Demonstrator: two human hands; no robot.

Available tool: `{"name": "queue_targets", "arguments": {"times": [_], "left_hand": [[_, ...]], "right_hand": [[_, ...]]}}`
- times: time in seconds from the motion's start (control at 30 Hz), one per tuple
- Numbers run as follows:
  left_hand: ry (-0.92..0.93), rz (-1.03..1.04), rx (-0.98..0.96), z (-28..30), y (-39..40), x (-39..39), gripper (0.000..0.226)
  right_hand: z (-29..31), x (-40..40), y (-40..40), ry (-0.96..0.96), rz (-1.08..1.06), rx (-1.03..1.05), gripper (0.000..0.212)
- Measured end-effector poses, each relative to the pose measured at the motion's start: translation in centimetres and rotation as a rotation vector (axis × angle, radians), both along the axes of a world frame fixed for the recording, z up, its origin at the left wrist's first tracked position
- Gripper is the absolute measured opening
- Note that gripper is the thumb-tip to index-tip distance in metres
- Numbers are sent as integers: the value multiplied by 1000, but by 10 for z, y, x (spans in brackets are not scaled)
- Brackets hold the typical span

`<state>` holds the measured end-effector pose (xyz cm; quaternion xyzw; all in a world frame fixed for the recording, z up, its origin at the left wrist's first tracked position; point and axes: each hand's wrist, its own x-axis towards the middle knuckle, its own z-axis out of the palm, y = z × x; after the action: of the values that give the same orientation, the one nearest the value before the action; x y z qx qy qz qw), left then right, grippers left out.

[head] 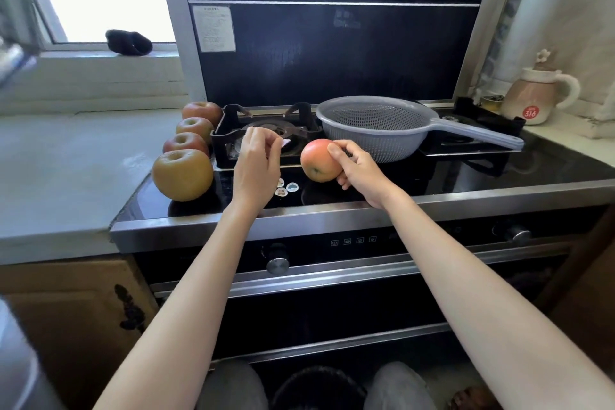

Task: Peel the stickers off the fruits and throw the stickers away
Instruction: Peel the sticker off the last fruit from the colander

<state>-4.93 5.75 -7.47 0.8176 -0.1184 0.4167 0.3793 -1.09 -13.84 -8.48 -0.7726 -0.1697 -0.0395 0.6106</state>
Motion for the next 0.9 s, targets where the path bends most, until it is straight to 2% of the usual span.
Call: {"name": "queue_targets", "arguments": {"times": [0.13,0.33,0.63,0.9], "left_hand": [[61,-60,213,-5,3,-17,10],[58,-52,449,-18,0,-34,11],[101,-138,409,-26,2,-33,7],[119,-176,449,-28,5,-31,6]], "right_hand": [[0,1,0,2,-11,1,23],[2,0,1,9,-26,-10,26],[2,-1,0,13,-28,-9,26],[2,0,0,5,-29,-10,22]]}}
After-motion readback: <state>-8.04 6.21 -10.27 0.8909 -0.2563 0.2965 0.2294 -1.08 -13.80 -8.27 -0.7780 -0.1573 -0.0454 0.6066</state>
